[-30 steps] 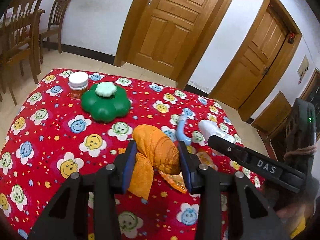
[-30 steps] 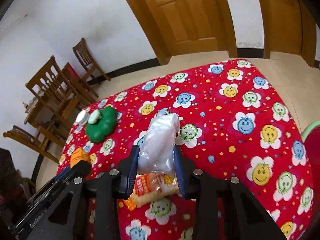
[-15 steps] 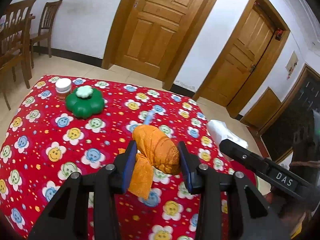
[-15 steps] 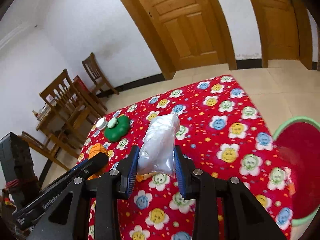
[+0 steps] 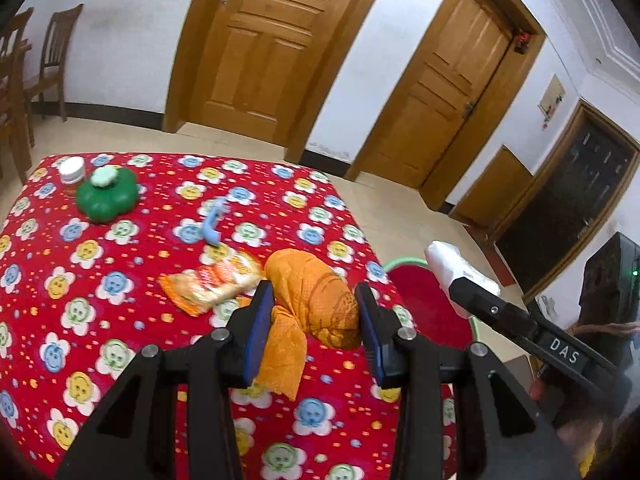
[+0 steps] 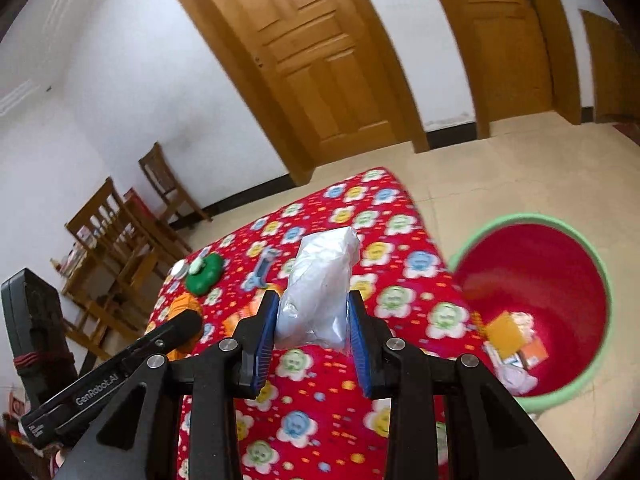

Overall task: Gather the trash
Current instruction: 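Lift both held items and carry them over the red bin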

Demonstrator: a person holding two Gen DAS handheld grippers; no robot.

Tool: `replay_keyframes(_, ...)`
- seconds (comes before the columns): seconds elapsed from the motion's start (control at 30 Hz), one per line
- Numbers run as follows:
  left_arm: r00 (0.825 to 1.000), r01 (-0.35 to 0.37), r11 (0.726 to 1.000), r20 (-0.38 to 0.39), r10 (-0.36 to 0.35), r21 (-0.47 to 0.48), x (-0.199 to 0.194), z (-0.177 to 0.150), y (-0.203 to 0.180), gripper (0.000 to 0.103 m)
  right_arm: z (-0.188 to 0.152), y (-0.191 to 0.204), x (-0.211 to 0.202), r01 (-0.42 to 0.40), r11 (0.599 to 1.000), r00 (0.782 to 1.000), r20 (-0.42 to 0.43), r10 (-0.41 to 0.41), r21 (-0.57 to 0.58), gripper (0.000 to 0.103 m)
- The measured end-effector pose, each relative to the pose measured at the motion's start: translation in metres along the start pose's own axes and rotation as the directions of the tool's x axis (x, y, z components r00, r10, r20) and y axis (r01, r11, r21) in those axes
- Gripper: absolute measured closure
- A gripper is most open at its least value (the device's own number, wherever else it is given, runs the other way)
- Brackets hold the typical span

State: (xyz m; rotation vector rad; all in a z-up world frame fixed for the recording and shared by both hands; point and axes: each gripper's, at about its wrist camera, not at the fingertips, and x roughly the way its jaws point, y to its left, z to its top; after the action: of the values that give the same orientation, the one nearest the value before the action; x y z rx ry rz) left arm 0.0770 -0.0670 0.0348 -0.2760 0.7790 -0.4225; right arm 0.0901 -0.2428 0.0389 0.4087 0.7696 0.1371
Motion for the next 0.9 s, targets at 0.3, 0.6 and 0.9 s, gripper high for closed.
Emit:
replay_keyframes(0.3,0.999,0.030,0.998,-0.039,-0.028,0.059,0.013,-0.011,-0.038,0.062,-0.012,-0.055,-0.023,0.030,0.993,0.999,0.025,-0.033,0.111,0.069)
replay_keyframes(0.6,0.996,0.028,0.991,-0.083,-0.018,0.128,0.037,-0.021,-0.070,0.062,-0.023,-0.102,-0.029,0.100,0.978,0.994,0.019,-0.105,0.184,0.068)
replay_keyframes(0.9,0.993,0.055,0.985,-0.116,-0.036,0.165,0.061,-0.025,-0.092,0.062,-0.032,-0.149,-0.027,0.160,0.952,0.987,-0.011,-0.163,0.263,0.066)
